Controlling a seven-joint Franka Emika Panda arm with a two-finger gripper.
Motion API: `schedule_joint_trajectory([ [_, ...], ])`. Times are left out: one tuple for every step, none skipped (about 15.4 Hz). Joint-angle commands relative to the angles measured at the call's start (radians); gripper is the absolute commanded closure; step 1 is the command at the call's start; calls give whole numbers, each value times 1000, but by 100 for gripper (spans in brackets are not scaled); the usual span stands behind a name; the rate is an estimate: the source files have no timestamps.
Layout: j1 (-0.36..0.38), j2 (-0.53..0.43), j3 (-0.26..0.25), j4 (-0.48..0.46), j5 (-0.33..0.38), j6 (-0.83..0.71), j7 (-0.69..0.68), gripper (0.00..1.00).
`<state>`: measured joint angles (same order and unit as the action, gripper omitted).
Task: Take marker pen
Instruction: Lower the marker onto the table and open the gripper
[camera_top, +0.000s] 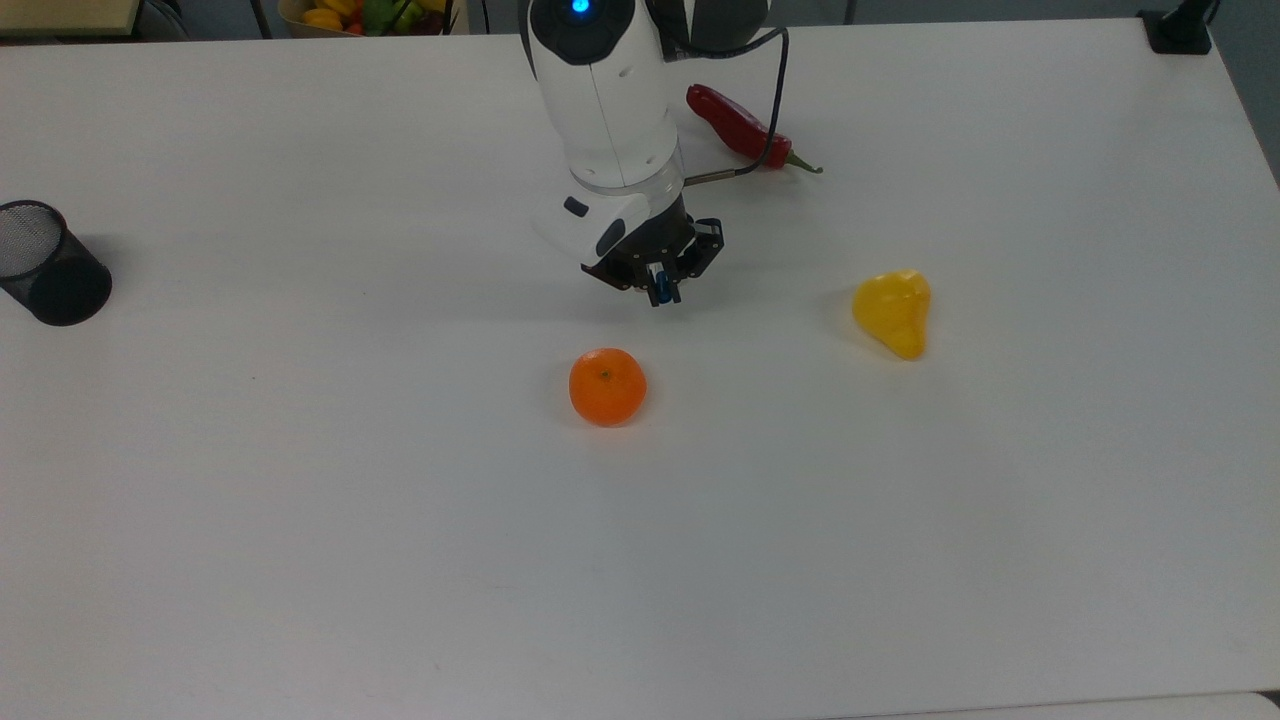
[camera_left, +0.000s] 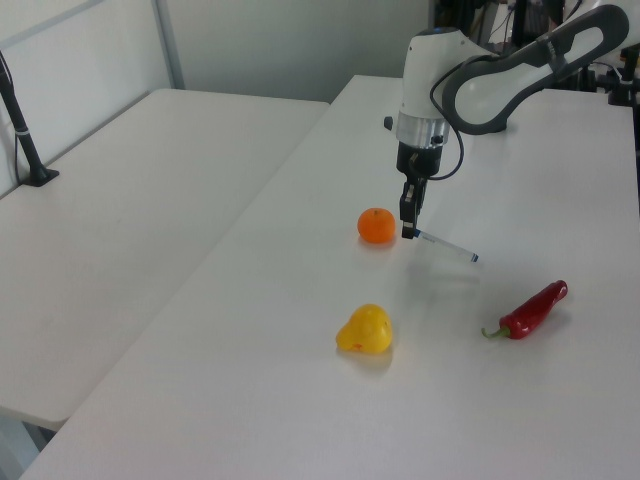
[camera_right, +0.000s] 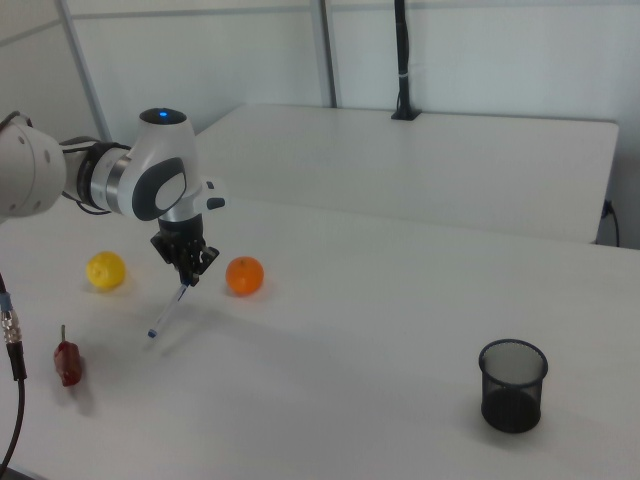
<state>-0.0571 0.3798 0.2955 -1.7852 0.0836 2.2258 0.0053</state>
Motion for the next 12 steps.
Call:
schedule_joint_trajectory([
  [31,-24,-6,-72,4,15,-5,93],
  [34,-24,-6,-86,4,15,-5,93],
  [43,-19,-6,-95,4,20,-4,93],
  [46,-15,-6,-99,4,26,2,93],
  [46,-15,-6,-99,5,25,2,91],
  [46,-13,-6,-99,5,20,2,89],
  [46,-13,-6,-99,4,20,2,87],
  [46,-12,-6,-99,5,23,4,82],
  [45,-12,-6,-96,4,25,4,76],
  [43,-13,-6,-92,5,21,5,66],
  [42,-15,-6,-91,5,21,7,57],
  [40,-15,-6,-89,7,23,8,49],
])
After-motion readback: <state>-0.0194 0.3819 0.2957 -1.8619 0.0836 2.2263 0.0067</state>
